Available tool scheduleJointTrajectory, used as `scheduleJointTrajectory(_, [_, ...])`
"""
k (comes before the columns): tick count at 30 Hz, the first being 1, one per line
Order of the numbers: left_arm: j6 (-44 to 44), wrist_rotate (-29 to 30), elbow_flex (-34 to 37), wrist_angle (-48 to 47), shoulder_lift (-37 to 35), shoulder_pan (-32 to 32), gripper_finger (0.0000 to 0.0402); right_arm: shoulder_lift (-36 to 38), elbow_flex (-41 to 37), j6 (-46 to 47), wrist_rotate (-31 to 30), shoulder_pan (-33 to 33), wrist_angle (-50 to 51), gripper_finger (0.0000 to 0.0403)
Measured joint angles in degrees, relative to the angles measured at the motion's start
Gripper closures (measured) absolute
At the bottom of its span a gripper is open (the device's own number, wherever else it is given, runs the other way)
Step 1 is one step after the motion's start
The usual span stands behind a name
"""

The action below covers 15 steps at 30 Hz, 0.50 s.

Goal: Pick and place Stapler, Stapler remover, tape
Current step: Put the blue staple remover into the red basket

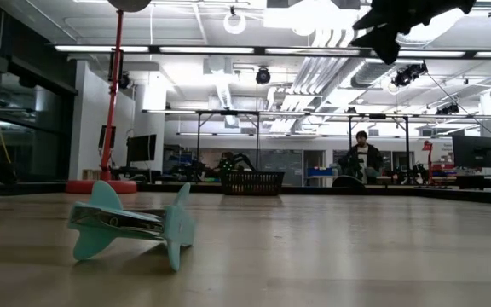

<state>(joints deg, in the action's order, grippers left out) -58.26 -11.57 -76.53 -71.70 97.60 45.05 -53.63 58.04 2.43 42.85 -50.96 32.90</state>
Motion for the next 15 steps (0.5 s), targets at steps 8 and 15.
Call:
scheduleJointTrajectory(8, [-5.16,3.94,-0.07,15.01,1.09,-11.55,0.0142,4.69,0.00,-2.41,0.01,0.00,4.57,0.0233])
scheduleJointTrajectory(15, [-18.84,2.86,-0.07,26.88,6.01,-17.45,0.0130,8.17,0.00,-2.41,0.13,0.00,5.91,0.0233])
